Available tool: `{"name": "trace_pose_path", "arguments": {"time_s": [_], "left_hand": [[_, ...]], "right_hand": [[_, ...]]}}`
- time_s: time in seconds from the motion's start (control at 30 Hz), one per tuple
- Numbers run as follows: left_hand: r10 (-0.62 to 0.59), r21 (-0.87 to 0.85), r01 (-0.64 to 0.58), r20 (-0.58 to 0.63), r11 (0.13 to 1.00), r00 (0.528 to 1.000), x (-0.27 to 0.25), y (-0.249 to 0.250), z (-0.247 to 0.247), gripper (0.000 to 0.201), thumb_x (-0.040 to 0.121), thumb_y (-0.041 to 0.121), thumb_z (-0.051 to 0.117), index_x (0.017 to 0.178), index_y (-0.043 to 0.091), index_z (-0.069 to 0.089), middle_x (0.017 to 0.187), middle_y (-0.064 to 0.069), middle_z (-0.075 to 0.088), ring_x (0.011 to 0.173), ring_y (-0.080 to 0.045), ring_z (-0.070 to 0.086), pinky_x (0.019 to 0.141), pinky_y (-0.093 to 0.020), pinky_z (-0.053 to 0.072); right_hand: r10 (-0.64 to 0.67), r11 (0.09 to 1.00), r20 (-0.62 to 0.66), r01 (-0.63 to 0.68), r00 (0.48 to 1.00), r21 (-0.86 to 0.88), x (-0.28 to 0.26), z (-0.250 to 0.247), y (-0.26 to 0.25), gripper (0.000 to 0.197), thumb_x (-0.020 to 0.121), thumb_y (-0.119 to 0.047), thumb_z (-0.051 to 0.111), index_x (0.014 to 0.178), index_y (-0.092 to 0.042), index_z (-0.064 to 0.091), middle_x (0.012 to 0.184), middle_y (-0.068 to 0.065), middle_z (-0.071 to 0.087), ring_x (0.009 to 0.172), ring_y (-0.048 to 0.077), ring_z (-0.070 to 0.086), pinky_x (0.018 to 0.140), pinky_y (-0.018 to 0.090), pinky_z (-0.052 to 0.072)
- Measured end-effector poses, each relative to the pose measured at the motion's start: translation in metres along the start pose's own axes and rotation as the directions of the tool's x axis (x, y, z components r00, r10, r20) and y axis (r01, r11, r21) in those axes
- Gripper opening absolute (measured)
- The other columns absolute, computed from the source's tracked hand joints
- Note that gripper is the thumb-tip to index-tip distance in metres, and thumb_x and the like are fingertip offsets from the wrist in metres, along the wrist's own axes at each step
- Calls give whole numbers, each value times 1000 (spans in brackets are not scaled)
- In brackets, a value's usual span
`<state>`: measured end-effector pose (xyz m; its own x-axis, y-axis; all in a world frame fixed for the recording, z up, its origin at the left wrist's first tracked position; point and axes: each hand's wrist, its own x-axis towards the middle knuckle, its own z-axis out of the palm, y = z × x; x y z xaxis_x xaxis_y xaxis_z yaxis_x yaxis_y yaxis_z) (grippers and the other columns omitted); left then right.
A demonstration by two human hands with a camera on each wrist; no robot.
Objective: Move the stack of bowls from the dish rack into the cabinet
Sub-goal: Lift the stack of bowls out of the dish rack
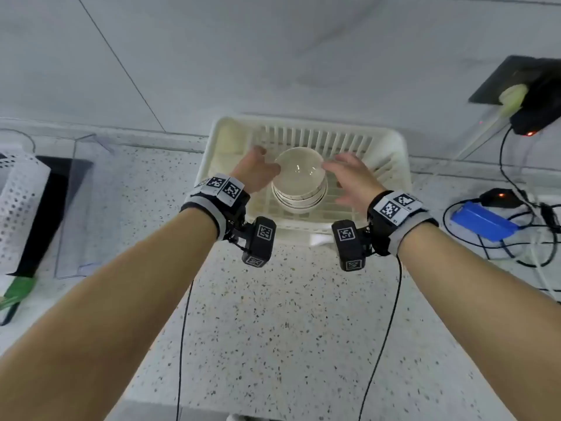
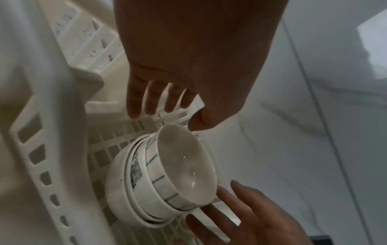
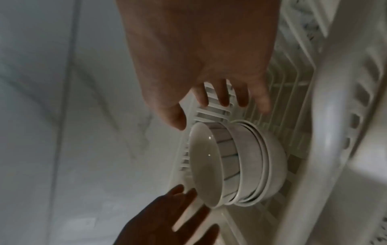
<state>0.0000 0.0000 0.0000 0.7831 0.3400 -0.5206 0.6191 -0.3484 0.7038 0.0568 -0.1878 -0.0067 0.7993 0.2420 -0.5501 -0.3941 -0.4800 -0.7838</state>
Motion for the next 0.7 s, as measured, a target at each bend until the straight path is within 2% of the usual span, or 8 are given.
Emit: {"name": "trace_pose_path", "arguments": {"time_s": [0.1,0.2,0.23,0.33,0.4,0.5,0.63,0.7], "left_hand": [[-129,86,118,126,989,984,15,-1,9,57,94,17,56,147,12,37,131,-12,56,114,-33,62,93,-46,58],[-175,87,160,208,983,962,23,-3,18,58,93,13,54,147,17,32,127,-14,56,106,-37,69,87,-53,61],[-176,60,167,210,984,962,28,-4,21,58,93,9,52,148,18,31,128,-14,55,104,-38,69,86,-54,61],[-189,-81,213,238,974,953,40,-7,26,60,93,-1,45,149,19,33,130,-18,52,106,-44,68,88,-59,58],[-190,-160,233,245,959,951,46,-10,28,61,93,-5,43,149,17,34,135,-22,51,111,-51,64,91,-63,55],[-176,-196,226,244,954,954,45,-10,29,63,93,-7,44,150,18,35,141,-22,47,114,-54,61,93,-64,54],[-131,-287,203,250,936,959,25,2,23,64,93,-3,48,151,23,37,140,-13,47,109,-49,66,89,-56,59],[-81,-324,165,256,932,963,7,11,17,58,93,2,50,145,24,42,140,-11,46,110,-46,64,87,-52,60]], "right_hand": [[128,991,101,-130,987,13,21,9,-2,57,96,-34,63,148,-22,44,156,5,42,132,30,47,88,54,54],[250,967,153,-254,956,8,36,17,-1,57,95,-33,61,147,-20,42,154,12,44,138,39,47,105,62,49],[277,958,158,-285,948,30,41,19,-1,53,96,-32,60,144,-19,43,148,14,49,134,39,52,107,61,49],[308,936,190,-333,932,118,48,23,1,32,100,-28,50,128,-16,41,108,13,59,106,31,63,101,50,53],[307,930,187,-336,933,147,50,25,1,30,99,-27,47,125,-18,37,109,13,58,102,31,62,98,51,53],[281,935,151,-306,948,180,43,27,-1,44,96,-28,48,138,-20,37,128,15,52,119,39,57,98,59,52],[239,927,113,-262,964,267,21,17,-7,34,97,-28,48,129,-24,38,107,7,51,97,30,56,70,50,53],[200,933,76,-214,977,290,7,8,-12,31,96,-29,48,126,-26,39,110,7,51,102,31,54,78,55,53]]}}
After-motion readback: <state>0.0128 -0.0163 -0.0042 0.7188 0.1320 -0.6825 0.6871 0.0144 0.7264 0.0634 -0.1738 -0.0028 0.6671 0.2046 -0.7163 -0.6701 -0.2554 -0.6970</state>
